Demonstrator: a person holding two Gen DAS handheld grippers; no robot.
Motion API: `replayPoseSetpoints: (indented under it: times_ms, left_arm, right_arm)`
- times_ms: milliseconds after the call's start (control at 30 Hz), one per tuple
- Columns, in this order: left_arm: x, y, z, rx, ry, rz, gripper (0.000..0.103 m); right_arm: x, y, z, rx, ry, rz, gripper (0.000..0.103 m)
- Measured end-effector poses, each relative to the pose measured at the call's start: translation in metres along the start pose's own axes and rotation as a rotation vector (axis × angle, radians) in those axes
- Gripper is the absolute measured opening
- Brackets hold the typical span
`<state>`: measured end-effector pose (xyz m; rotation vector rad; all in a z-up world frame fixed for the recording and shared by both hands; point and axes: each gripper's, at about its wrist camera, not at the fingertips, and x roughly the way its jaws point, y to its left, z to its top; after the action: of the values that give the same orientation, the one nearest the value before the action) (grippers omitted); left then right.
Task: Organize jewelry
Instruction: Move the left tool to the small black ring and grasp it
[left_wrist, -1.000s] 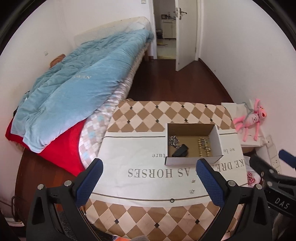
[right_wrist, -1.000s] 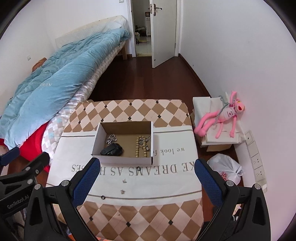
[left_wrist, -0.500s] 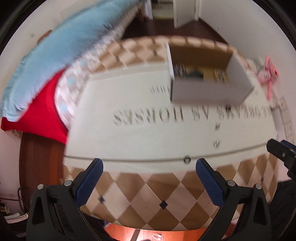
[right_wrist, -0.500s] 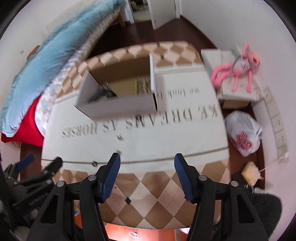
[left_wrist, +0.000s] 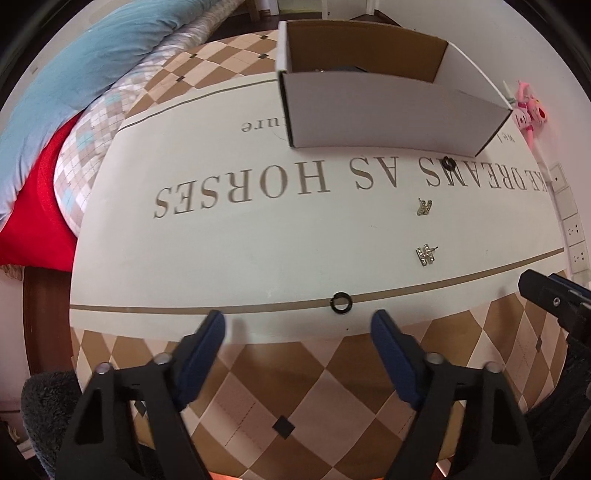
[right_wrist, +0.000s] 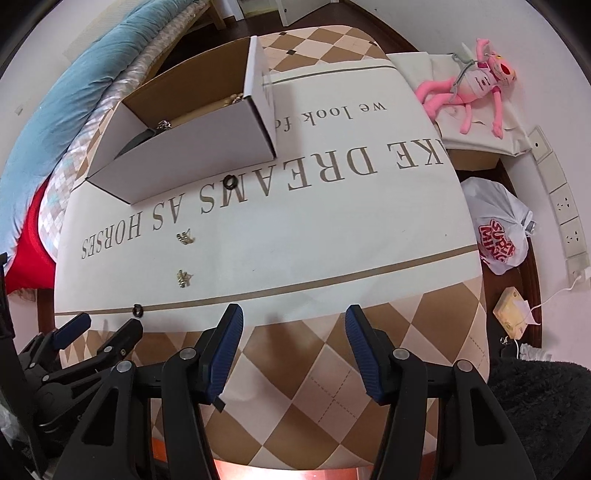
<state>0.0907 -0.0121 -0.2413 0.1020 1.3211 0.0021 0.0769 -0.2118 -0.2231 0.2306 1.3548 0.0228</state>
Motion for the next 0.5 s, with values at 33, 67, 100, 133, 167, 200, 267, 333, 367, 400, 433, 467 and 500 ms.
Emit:
replayPoseSetpoints:
  times_ms: [33,67,100,133,167,200,267,333,367,400,433,467,500]
  left_arm:
    - [0.004,-0.001,0.001,0.002,0.004,-0.002,0.065]
    - [0.005,-0.003,0.001,0.004,0.008,-0.009,0.056]
    - [0.005,-0.004,0.000,0.004,0.006,-0.018,0.054]
    - [0.005,-0.003,0.001,0.001,0.000,-0.020,0.050]
    - [0.004,-0.003,0.001,0.003,-0.002,-0.020,0.047]
    - [0.004,-0.004,0.001,0.005,-0.004,-0.025,0.045]
    - [0.005,-0.005,0.002,0.004,-0.008,-0.026,0.044]
    - [0.005,-0.005,0.005,0.008,-0.012,-0.026,0.042]
    - [0.005,-0.005,0.006,0.009,-0.014,-0.032,0.036]
    - [0.005,-0.003,0.008,0.010,-0.015,-0.040,0.034]
    - [0.005,-0.003,0.009,0.011,-0.016,-0.046,0.029]
    - [0.006,-0.004,0.010,0.014,-0.017,-0.051,0.027]
    - [0.006,-0.005,0.011,0.018,-0.020,-0.055,0.021]
  right_arm:
    - [0.001,-0.001,0.000,0.004,0.001,0.000,0.060]
    - [0.002,-0.001,0.001,0.006,0.000,-0.002,0.060]
    - [0.002,-0.002,0.002,0.008,-0.001,-0.002,0.060]
    - [0.003,-0.002,0.004,0.010,0.000,-0.001,0.060]
    - [0.003,-0.003,0.004,0.012,-0.001,0.000,0.060]
    - [0.003,-0.004,0.005,0.013,0.000,-0.001,0.060]
    - [0.004,-0.005,0.005,0.014,0.001,0.000,0.060]
    - [0.005,-0.005,0.006,0.015,0.002,-0.001,0.059]
    - [0.005,-0.006,0.006,0.016,0.003,-0.001,0.059]
    - [0.005,-0.006,0.006,0.018,0.002,0.000,0.058]
    - [0.005,-0.007,0.007,0.019,0.002,0.000,0.058]
    - [0.005,-0.008,0.007,0.020,0.001,0.001,0.058]
    - [0.005,-0.008,0.007,0.021,0.001,0.001,0.058]
